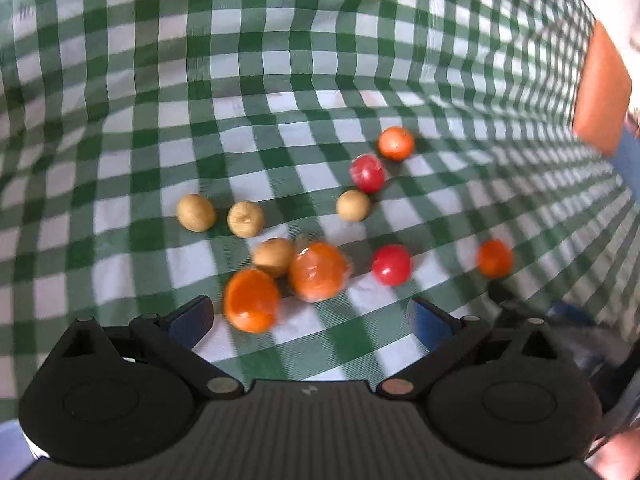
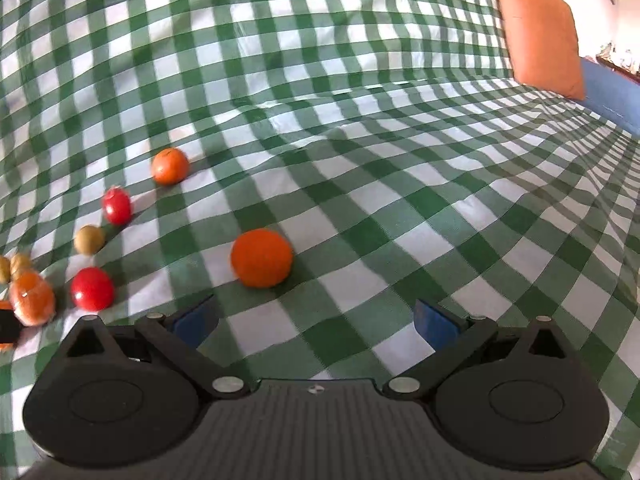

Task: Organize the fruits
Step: 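Reach both tools to the fruit cluster and close on an orange each, then carry the oranges over the blue plate and open both tools to drop them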

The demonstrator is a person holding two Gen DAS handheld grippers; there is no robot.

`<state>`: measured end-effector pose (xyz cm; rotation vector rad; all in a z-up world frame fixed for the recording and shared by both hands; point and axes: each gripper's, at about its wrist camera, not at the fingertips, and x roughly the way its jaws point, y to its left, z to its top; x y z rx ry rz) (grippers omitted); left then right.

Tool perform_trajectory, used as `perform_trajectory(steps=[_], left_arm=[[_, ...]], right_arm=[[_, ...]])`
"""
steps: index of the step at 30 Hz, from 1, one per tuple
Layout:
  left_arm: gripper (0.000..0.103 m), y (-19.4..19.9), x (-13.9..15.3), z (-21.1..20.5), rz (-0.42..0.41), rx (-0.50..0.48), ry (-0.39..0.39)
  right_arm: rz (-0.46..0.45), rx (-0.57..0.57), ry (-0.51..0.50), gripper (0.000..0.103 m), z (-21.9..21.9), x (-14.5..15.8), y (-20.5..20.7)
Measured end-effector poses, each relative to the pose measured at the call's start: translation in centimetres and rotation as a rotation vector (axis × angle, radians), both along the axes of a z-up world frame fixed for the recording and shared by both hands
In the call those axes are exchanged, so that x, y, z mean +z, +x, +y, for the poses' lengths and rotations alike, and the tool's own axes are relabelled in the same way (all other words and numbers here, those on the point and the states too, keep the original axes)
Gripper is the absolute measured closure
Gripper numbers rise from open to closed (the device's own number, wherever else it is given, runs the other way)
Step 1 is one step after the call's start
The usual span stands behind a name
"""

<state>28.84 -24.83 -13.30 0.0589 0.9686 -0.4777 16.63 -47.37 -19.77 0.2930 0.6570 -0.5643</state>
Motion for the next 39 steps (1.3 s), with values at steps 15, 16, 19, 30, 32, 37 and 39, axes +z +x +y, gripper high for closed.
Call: perform_trajectory(steps=[15, 16, 19, 30, 32, 37, 39], left_arm=[[0.001, 2.1, -1.8, 2.2, -0.015, 0.132, 0.151], [0.001, 2.5, -2.1, 2.2, -0.007, 0.133, 0.155], [0.007, 3.0, -3.2, 1.5, 0.002, 0.113, 0.209], [0.065, 1.2, -2.3, -0.1, -0.095, 0.019, 0.177], [0.065, 0.2, -1.3, 0.0, -0.120, 0.013, 0.174], [0.065, -3.0, 1.8, 1.1, -0.117, 0.015, 0.108], [0.065, -4.7, 3.2, 2.2, -0.118, 0.023, 0.093]], right_arm=[[-0.012, 0.088, -0.049, 0.001, 0.5, 0.1, 1.8], [-0.013, 0.091, -0.057, 0.001, 0.6, 0.1, 2.0], [-0.008, 0.094, -0.057, 0.001, 0.8, -0.1, 2.9], [-0.053, 0.206, -0.056, 0.065, 1.5, -0.1, 3.6], [-0.061, 0.187, -0.054, 0.065, 1.2, 0.0, 3.4], [-0.089, 0.149, -0.080, 0.065, 1.2, 2.0, 1.5], [-0.101, 0.160, -0.079, 0.065, 1.8, 3.5, 0.3]])
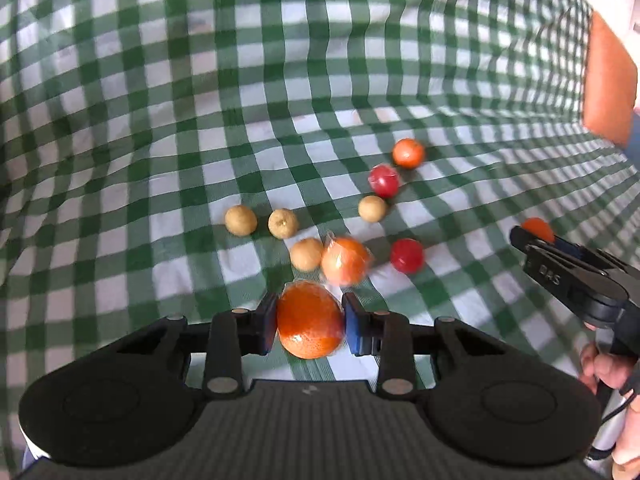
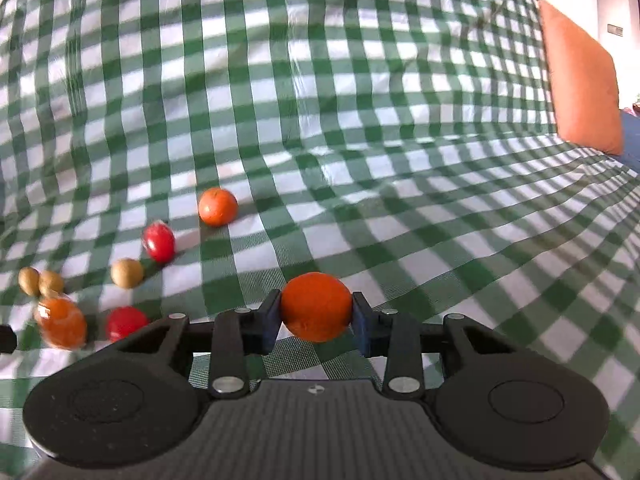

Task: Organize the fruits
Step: 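Carry the oranges over the blue plate and open both tools to drop them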

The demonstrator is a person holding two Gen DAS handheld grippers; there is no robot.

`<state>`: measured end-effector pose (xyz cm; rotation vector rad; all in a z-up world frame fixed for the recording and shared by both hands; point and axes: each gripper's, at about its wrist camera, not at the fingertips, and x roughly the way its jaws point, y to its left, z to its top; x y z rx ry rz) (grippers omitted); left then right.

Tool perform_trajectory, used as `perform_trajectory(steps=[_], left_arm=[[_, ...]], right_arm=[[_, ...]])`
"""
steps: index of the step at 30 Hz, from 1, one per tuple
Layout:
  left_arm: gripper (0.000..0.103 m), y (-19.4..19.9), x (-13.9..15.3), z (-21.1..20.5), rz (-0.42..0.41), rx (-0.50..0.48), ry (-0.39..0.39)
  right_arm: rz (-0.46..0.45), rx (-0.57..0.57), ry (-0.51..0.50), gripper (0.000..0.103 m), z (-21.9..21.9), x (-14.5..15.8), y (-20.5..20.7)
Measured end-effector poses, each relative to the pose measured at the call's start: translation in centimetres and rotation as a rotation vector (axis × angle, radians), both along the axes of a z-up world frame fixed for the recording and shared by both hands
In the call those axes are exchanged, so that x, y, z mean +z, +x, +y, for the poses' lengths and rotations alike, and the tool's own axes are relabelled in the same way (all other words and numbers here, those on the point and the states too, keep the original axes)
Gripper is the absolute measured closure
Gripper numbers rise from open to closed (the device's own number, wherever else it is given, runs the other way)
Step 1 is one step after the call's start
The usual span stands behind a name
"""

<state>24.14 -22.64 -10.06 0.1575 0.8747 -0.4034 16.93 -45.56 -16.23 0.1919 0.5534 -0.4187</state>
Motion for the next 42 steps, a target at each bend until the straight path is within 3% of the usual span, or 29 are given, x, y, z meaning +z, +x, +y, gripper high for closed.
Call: perform_trajectory(steps=[4, 11, 21, 31, 42], left_arm=[[0.065, -3.6, 2.5, 3.0, 0.020, 0.036, -0.021], [0.065, -10.4, 6.6, 10.0, 0.013, 0.094, -0.014], [0.065, -18.8, 10.1, 18.8, 0.000, 0.168, -0.043], [0.065, -23.9, 10.9, 23.8, -0.011, 0.196, -0.083], [0.065, -23.8, 11.1, 24.9, -0.016, 0.228, -0.109]], right_arm=[[-0.005, 0.087, -0.019, 0.065, 3.3, 3.3, -3.2], [0.062, 0.307, 0.073, 0.065, 11.9, 7.3, -9.7], [0.112, 0.526, 0.103, 0.065, 23.1, 12.2, -15.9], [0.103, 0.609, 0.076, 0.065, 28.8, 14.5, -20.4], [0.103, 0.619, 0.050, 0.065, 29.8, 15.1, -21.1]])
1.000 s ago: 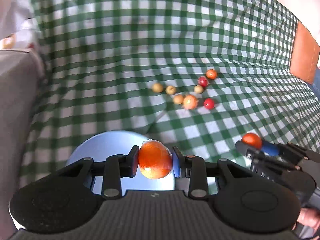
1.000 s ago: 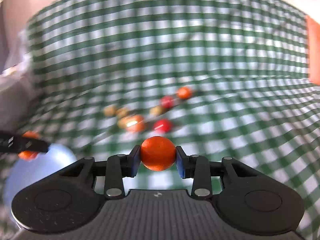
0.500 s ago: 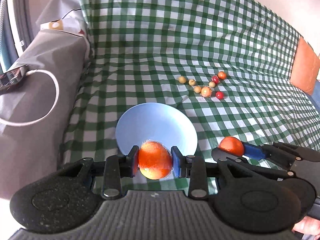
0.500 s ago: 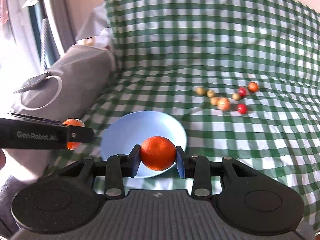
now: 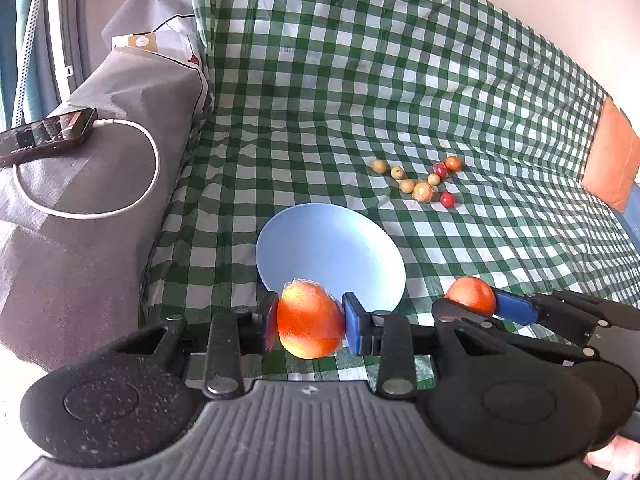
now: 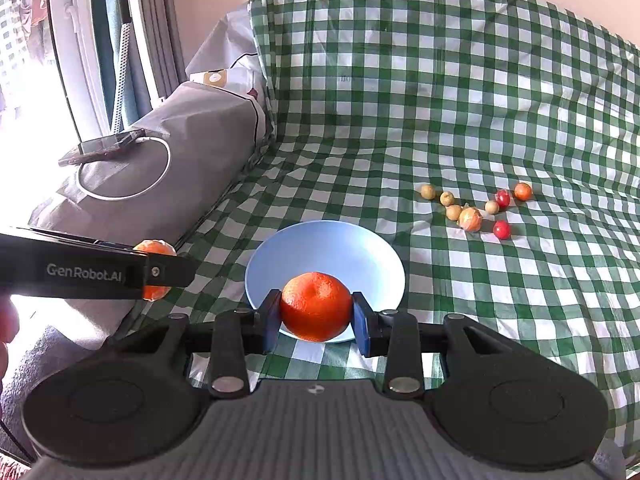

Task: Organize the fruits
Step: 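Carry the oranges over the blue plate and open both tools to drop them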

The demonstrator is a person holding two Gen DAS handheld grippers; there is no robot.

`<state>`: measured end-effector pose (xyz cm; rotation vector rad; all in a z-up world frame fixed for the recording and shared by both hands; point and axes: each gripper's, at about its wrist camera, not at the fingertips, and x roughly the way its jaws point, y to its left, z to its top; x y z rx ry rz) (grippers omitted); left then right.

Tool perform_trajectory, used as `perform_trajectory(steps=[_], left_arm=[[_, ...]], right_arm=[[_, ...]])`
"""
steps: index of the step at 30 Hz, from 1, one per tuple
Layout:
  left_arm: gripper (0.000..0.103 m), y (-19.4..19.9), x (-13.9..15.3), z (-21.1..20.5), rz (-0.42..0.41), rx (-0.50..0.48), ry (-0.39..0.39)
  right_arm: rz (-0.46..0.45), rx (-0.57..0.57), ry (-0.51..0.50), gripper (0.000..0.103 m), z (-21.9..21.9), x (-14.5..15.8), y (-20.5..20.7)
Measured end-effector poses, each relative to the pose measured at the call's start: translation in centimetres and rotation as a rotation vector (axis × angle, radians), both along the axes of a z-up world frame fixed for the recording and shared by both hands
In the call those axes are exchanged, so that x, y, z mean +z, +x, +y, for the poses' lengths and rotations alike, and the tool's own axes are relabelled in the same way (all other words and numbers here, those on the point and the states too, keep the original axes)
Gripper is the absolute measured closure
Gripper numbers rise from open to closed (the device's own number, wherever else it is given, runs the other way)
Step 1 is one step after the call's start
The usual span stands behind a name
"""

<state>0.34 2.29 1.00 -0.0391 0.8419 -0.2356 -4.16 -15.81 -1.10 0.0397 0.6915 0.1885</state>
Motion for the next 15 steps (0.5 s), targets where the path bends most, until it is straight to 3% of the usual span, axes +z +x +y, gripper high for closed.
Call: perform_trajectory(steps=[15], left_arm=[[0.065, 5.0, -1.9, -1.5, 0.029, -0.003, 0.015]], right_arm=[[0.042, -0.060, -0.011, 0.065, -1.5, -2.2, 2.8]])
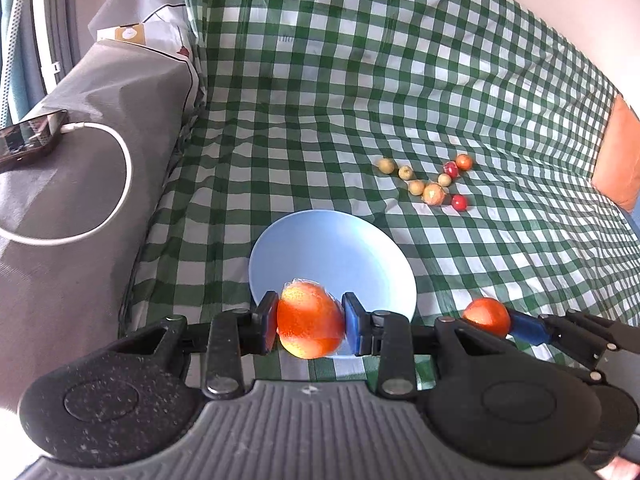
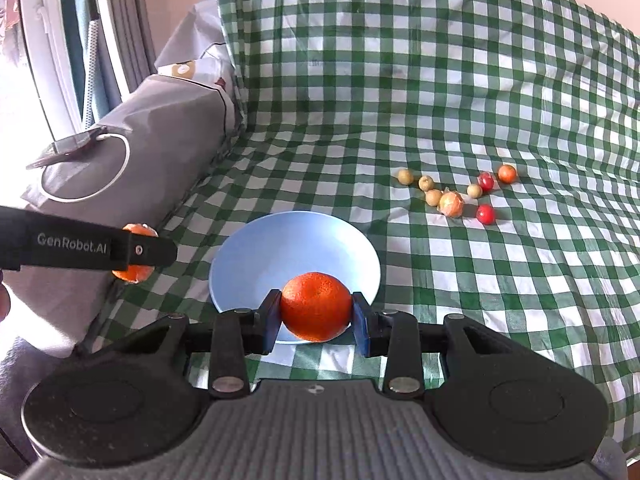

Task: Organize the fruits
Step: 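Carry the oranges over the blue plate and open both tools to drop them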

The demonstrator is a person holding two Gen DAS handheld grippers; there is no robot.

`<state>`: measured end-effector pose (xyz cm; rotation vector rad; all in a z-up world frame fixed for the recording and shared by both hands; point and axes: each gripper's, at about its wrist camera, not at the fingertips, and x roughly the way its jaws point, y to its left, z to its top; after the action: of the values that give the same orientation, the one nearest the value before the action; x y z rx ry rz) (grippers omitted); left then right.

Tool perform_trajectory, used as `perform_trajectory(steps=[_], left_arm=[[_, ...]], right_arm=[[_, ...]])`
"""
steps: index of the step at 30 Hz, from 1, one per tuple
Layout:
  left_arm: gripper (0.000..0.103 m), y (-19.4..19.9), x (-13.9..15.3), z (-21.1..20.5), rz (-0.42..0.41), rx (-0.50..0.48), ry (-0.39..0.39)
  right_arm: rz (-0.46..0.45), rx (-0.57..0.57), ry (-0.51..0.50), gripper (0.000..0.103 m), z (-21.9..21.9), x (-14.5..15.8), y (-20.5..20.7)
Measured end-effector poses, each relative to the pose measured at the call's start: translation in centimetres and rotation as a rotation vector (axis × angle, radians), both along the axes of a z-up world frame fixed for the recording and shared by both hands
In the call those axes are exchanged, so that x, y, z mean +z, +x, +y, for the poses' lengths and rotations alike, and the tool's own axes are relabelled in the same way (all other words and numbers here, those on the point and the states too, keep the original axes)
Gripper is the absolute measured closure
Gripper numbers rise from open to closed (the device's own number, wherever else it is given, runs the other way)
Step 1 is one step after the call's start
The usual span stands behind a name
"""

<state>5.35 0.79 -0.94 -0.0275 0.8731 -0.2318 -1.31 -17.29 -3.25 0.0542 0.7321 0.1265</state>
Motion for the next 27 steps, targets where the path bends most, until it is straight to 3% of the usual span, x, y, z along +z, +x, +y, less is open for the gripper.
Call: perform_trajectory(steps=[27], left_arm=[[0.065, 10.8, -10.5, -4.0, 0.142, -0.028, 0.103]], right_arm=[[0.111, 0.035, -0.077, 0.065, 0.7, -7.9, 10.1]])
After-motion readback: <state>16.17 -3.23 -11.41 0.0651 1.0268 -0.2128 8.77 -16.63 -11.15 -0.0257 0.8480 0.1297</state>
